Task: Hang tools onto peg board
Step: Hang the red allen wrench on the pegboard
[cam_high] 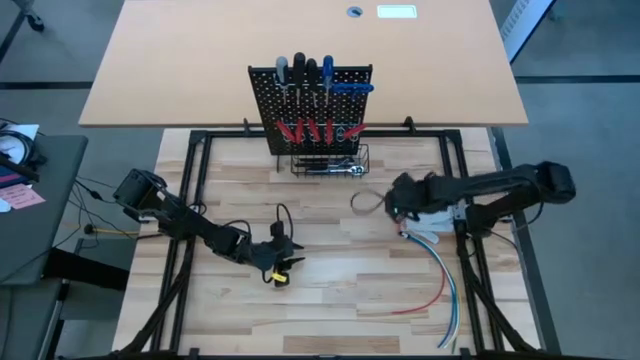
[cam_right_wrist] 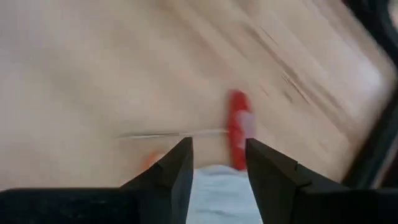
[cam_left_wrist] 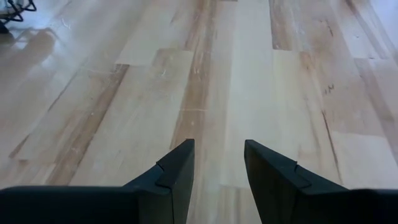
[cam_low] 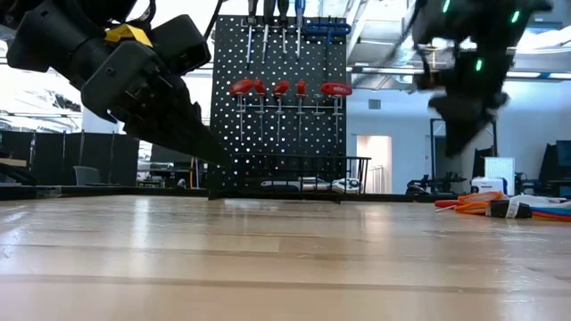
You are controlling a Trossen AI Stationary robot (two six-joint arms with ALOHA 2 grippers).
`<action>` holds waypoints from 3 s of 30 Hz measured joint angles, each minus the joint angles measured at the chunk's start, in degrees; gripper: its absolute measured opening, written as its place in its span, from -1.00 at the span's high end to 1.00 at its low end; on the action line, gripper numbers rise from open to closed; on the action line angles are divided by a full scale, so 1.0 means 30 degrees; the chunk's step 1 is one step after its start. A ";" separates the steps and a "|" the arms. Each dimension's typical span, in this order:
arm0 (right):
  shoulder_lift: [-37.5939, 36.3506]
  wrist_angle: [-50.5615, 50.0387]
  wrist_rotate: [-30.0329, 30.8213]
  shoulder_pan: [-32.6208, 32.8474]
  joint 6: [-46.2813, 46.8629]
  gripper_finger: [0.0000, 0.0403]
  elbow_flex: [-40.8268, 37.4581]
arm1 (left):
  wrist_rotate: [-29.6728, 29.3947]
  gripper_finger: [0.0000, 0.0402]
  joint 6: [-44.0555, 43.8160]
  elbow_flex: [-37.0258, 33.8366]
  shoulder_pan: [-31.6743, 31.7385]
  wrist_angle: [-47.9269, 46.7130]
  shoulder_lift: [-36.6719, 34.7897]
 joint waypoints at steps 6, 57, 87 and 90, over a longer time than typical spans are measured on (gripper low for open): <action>0.0288 0.0420 0.0279 -0.5166 0.2170 0.34 -0.2160 | -0.0232 0.33 0.0763 0.0007 0.0126 0.0274 -0.0007; 0.9996 2.1037 -0.5987 0.2908 -0.9641 0.44 -0.0521 | 0.5138 0.29 -0.1145 0.0199 0.4850 0.0581 0.2527; 0.9975 2.2156 -0.6060 0.2945 -1.0019 0.44 -0.0528 | 0.6518 -0.06 0.5729 0.1542 0.1891 0.3876 0.5046; 0.9974 2.2135 -0.6060 0.2945 -1.0019 0.44 -0.0528 | 0.5940 -0.11 0.5542 0.2016 0.1832 0.3575 0.5494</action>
